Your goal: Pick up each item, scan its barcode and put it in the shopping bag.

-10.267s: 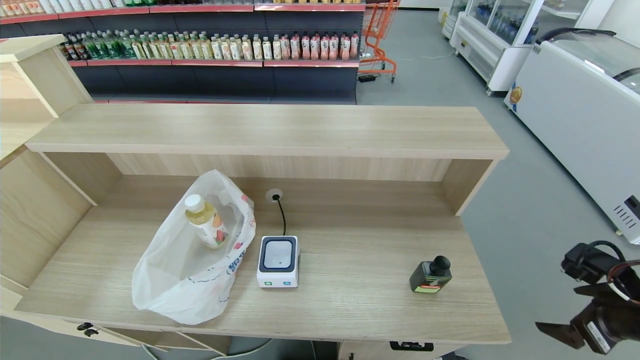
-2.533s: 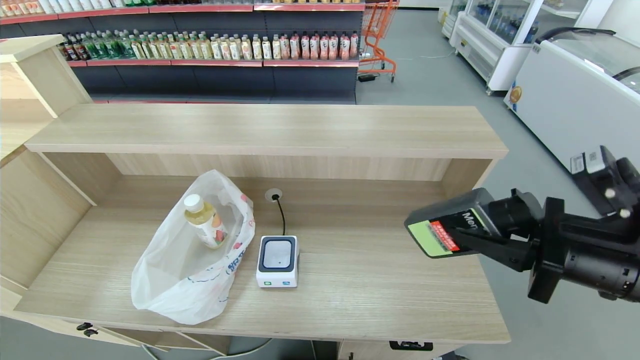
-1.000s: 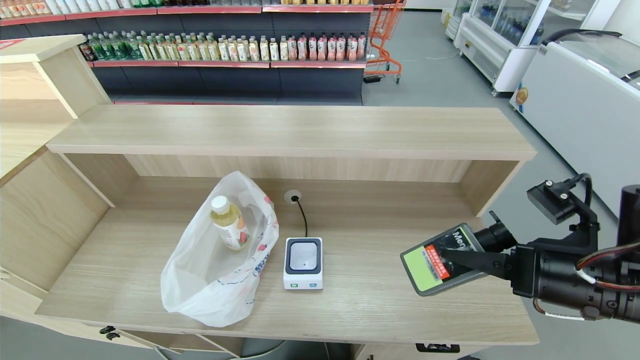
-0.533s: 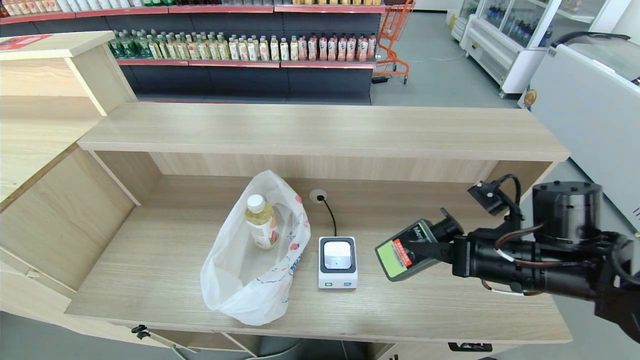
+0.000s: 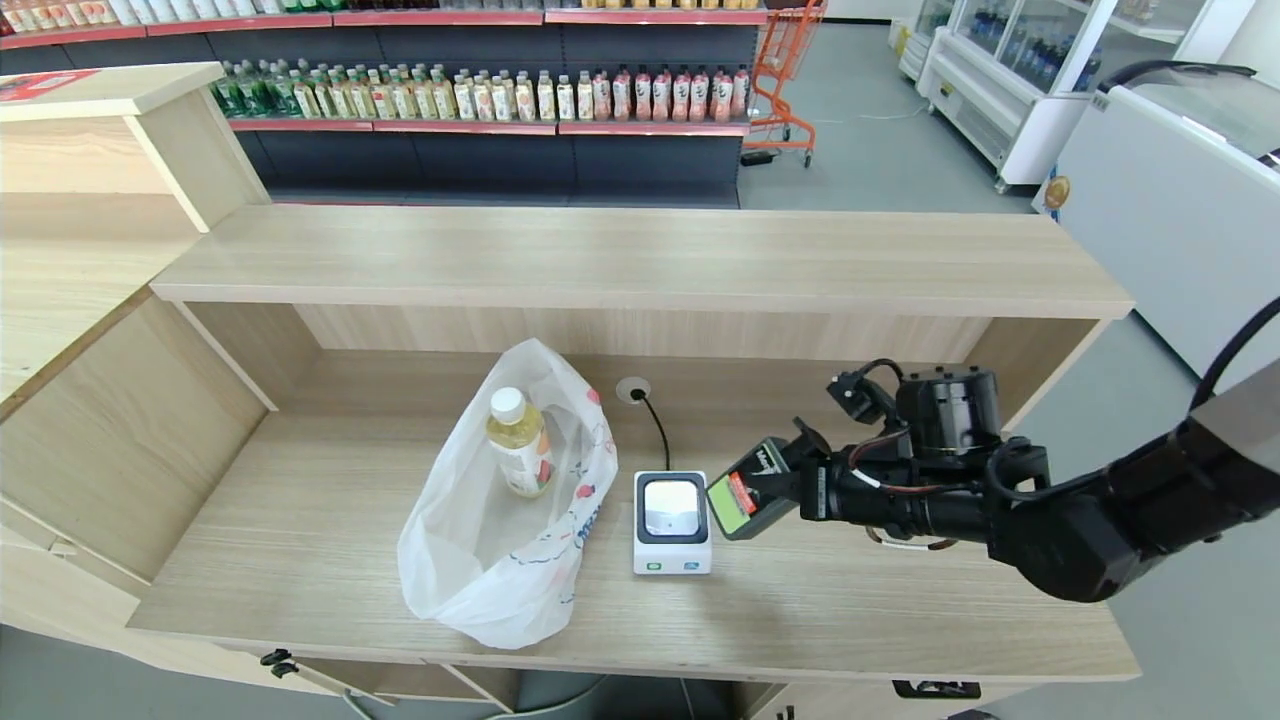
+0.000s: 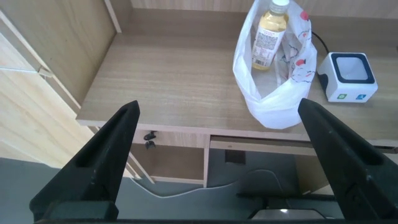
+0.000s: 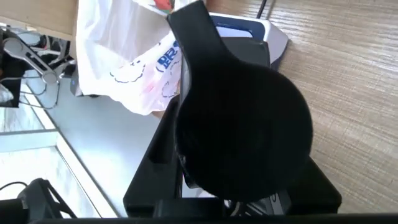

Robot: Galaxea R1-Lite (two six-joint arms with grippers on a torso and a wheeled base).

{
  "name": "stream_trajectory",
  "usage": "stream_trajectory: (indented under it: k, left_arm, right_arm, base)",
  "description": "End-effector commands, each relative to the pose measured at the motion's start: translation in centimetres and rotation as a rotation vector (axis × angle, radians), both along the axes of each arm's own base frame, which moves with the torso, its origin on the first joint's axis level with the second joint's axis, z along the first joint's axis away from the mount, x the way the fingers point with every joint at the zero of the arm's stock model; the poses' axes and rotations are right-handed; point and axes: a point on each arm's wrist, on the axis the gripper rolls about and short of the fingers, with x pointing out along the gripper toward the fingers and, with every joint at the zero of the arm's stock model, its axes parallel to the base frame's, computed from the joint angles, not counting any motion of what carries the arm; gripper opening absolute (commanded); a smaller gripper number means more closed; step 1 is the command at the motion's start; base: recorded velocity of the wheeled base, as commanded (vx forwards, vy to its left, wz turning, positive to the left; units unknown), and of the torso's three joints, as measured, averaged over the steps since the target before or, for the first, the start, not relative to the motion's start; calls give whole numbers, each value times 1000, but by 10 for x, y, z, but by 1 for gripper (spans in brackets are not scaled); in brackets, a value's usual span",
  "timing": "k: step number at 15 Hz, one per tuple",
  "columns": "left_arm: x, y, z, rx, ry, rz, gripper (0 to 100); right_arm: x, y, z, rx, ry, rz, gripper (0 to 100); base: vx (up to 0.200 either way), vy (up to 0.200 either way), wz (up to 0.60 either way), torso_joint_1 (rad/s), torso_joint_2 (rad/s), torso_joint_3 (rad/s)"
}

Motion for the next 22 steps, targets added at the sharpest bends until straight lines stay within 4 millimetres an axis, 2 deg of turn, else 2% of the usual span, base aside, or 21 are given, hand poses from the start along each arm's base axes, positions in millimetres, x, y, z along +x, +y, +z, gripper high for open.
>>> stream_trajectory:
  k: [1,5,9,14,22]
  left_arm:
    - [0,0,0,0,0,0,100]
    - [0,0,0,-1,0,0,100]
    - [0,0,0,0,0,0,100]
    - [0,0,0,0,0,0,100]
    - [0,0,0,0,0,0,100]
  right_arm:
    - [9,12,-16,-11,28,22,0]
    - [17,33,-22,-10,20,60,0]
    - [35,54,-34,-8,4,83,0]
    - [47,63,-52,-33,0,97,0]
    - [60,70,-61,-39,-21,93,0]
  base:
    - [0,0,0,0,0,0]
    - [0,0,0,0,0,0]
    - [0,0,0,0,0,0]
    - [0,0,0,0,0,0]
    - [0,0,0,0,0,0]
